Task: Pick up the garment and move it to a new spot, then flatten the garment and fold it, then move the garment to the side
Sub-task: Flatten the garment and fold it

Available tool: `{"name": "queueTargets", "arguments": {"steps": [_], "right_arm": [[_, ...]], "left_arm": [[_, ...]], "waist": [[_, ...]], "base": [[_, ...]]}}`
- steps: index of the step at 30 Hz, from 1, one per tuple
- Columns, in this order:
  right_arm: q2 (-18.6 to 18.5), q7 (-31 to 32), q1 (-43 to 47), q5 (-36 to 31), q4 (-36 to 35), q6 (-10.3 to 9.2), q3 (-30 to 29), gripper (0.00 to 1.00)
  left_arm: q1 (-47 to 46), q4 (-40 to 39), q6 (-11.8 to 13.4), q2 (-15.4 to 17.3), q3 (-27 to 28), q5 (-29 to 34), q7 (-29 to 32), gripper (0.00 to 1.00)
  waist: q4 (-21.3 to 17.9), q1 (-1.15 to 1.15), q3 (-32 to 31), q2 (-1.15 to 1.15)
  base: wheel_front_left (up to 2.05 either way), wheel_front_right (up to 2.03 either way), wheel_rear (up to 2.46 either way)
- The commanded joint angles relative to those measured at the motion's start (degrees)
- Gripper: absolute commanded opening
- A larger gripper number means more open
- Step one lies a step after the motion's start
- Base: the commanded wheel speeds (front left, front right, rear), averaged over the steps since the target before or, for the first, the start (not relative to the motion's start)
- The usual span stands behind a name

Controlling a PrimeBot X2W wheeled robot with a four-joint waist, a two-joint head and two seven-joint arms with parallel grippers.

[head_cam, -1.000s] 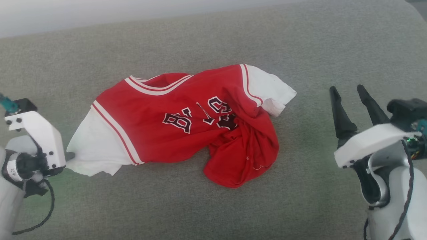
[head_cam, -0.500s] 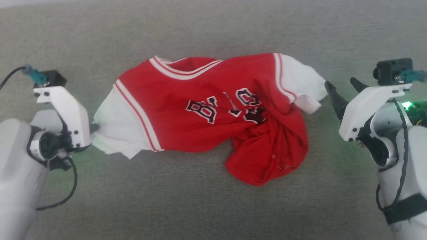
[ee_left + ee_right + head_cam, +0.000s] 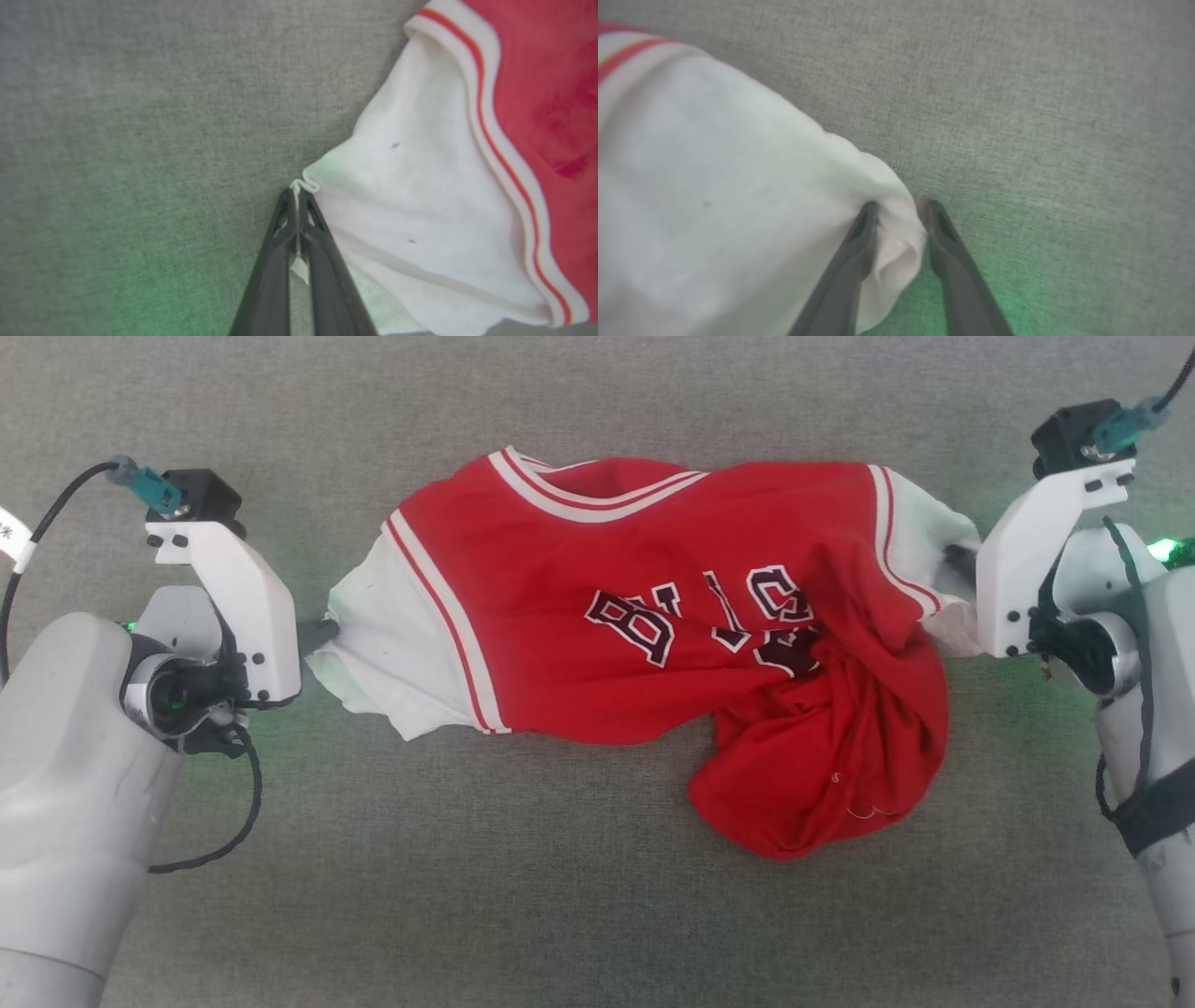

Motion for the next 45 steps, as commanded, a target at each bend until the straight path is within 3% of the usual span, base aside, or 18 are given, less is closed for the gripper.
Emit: {"name": "queueTargets", "arguments": {"steps": [1, 9, 17, 26, 35, 45], "right_arm": [[1.69, 2.42, 3.61, 0.4, 4.49, 0.01, 1.69, 0.0], [-0.2, 5.82, -1.19, 3.33, 1.58, 0.01, 2.59, 0.0], [-0.74, -1.85, -6.44, 3.89, -3.7, 0.0, -2.06, 0.0], [0.01, -7.06, -13.05, 3.81, -8.86, 0.0, -1.52, 0.0], [0.09, -11.43, -19.67, 4.29, -8.25, -0.01, -1.71, 0.0], [0.71, -12.16, -21.97, 4.68, -5.81, -0.01, -0.46, 0.0]], "left_arm": [[1.98, 2.64, 0.4, -2.15, -1.69, 0.04, -0.45, 0.0], [-2.54, 4.13, 0.25, -0.78, -0.93, 0.51, -1.08, 0.0], [-10.28, -0.36, 0.38, 2.42, 0.09, 2.88, -3.02, 0.0], [-19.32, -5.31, 1.74, 5.88, 0.69, 6.43, -4.81, 0.0], [-26.76, -7.29, 1.7, 6.07, 0.13, 9.38, -7.74, 0.0], [-28.89, -6.58, 2.1, 5.65, -1.08, 10.48, -6.69, 0.0]], "waist": [[0.11, 0.0, -0.1, -0.01], [-0.39, 0.0, -1.9, -0.01], [-1.08, 0.0, -6.82, -0.01], [-2.9, 0.0, -15.75, -0.01], [-3.47, 0.0, -20.96, -0.01], [-4.26, 0.0, -23.15, -0.01]], "base": [[0.0, 0.0, 0.0], [0.0, 0.0, 0.0], [0.0, 0.0, 0.0], [0.0, 0.0, 0.0], [0.0, 0.0, 0.0], [0.0, 0.0, 0.0]]}}
